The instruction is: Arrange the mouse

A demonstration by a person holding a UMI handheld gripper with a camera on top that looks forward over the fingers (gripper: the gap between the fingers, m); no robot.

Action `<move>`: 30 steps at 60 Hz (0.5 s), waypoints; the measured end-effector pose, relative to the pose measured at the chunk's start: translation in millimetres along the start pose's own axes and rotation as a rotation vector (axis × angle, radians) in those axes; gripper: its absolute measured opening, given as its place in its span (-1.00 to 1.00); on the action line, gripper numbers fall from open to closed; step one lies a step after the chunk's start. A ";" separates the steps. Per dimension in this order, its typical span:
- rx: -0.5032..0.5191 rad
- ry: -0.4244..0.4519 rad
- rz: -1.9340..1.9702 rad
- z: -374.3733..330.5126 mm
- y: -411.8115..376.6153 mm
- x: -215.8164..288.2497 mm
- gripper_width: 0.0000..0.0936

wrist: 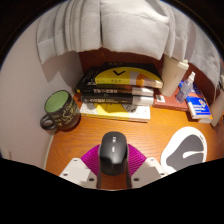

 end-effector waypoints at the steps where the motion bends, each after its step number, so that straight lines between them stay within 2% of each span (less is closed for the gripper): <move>1: 0.005 0.009 -0.009 -6.5 2.5 4.2 -0.28; 9: 0.025 0.157 -0.026 -75.9 42.2 57.5 -0.26; 20: -0.046 0.358 -0.022 -164.8 151.7 108.3 -0.26; 23: -0.078 0.383 -0.022 -173.0 183.8 106.7 -0.26; 30: -0.106 0.354 0.010 -158.6 244.7 88.9 -0.26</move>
Point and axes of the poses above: the point between the fingertips, and its own axes, seen from behind it with the camera up: y to the right, x up, z forward, the way the camera looks, the point moved 7 cm from there along -z, backward, against the way the camera looks, and after that the axes turned 6 degrees about -x, right-handed, at the moved point
